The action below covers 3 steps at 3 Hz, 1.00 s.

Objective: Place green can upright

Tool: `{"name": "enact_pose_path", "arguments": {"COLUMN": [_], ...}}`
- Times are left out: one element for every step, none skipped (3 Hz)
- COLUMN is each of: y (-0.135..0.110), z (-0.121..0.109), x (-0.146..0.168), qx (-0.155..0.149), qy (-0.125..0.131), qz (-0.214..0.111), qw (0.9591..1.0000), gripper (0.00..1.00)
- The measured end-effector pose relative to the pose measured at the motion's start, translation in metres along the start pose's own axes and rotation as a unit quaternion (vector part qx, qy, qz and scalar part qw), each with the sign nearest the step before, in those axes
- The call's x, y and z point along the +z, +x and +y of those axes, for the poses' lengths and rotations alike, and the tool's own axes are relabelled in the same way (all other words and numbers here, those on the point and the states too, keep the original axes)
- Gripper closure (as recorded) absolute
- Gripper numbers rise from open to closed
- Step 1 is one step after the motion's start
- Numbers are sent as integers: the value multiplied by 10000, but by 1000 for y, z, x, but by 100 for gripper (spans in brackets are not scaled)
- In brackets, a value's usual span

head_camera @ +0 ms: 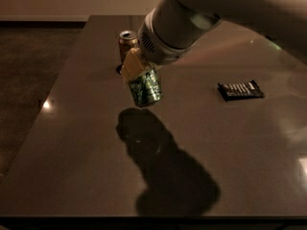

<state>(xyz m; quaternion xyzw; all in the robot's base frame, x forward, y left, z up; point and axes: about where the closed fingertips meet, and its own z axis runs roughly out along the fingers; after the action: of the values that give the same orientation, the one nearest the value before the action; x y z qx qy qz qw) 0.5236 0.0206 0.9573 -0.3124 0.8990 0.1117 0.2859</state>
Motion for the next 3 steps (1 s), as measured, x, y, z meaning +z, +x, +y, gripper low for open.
{"name": "enact_pose_path", "arguments": {"y": [4,3,5], "z": [-3,1,-2], "x": [-2,-2,-3], "qx": [-157,-251,-192], "qy": [-245,-307,-323], "qz": [-282,-310,-422], "qw": [9992,9987,9984], "gripper": [100,100,100]}}
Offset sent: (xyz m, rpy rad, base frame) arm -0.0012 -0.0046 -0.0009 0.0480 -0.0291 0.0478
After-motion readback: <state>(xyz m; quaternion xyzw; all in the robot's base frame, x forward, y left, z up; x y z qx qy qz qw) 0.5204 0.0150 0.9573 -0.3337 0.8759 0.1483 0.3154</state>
